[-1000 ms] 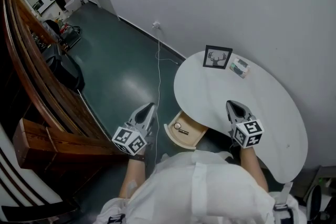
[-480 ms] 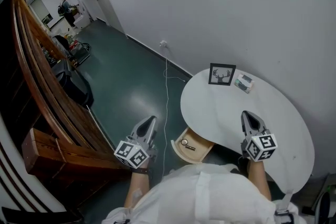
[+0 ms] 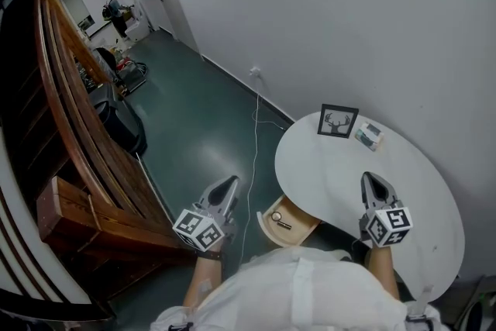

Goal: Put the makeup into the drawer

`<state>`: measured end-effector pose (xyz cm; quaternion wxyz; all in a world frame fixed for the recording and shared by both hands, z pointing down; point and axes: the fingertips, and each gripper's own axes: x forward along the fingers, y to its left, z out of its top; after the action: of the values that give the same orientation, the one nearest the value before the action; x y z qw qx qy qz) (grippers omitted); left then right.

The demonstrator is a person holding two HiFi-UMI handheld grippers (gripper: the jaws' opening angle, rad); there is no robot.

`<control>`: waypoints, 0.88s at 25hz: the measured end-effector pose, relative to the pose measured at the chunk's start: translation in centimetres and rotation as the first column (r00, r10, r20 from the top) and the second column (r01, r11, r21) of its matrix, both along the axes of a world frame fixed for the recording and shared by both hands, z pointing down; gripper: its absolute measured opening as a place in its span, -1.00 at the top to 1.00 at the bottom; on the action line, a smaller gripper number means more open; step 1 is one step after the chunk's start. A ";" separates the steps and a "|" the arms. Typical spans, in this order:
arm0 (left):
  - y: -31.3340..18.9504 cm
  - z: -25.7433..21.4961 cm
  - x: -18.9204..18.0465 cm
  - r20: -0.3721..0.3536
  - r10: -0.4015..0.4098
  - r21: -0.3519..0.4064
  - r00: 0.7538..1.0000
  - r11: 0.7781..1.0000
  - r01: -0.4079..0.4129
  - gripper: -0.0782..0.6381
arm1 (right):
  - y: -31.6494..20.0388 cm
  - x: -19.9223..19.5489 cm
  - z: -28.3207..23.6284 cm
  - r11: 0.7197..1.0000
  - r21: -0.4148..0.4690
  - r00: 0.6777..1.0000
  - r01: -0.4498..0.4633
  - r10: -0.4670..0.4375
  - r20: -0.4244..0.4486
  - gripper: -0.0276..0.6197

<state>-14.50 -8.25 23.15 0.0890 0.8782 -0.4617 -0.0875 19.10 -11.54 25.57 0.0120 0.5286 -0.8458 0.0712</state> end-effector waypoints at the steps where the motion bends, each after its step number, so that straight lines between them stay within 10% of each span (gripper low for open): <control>1: 0.2 0.0 0.0 0.000 -0.003 0.000 1.000 1.000 0.003 0.70 | -0.1 0.0 -0.1 1.000 0.002 1.000 0.002 -0.002 0.000 0.88; 22: 2.4 0.9 0.1 -0.014 -0.038 -0.018 0.999 0.999 0.038 0.70 | 0.7 -1.8 0.4 0.997 0.004 0.993 0.082 -0.081 -0.088 0.89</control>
<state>-14.41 -5.89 24.08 0.0985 0.8677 -0.4785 -0.0914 17.30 -10.87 25.96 0.0502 0.4963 -0.8656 0.0441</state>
